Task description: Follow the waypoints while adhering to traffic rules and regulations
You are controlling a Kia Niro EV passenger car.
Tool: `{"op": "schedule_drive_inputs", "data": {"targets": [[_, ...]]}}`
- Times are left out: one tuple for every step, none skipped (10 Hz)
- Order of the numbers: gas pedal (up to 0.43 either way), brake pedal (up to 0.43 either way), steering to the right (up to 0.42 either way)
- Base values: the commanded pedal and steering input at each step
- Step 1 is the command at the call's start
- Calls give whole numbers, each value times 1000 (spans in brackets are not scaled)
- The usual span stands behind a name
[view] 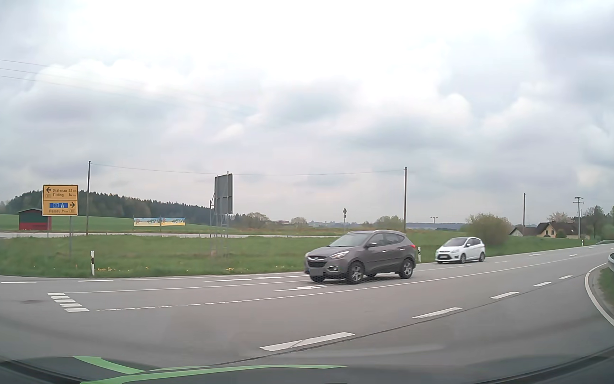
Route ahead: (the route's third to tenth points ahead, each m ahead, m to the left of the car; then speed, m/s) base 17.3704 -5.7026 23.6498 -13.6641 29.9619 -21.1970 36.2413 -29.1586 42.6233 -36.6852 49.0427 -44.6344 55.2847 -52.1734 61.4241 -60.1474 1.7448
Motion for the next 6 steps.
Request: {"op": "schedule_drive_inputs", "data": {"targets": [[0, 335, 185], [0, 329, 185], [0, 317, 185], [0, 293, 185], [0, 171, 185], [0, 0, 185]]}}
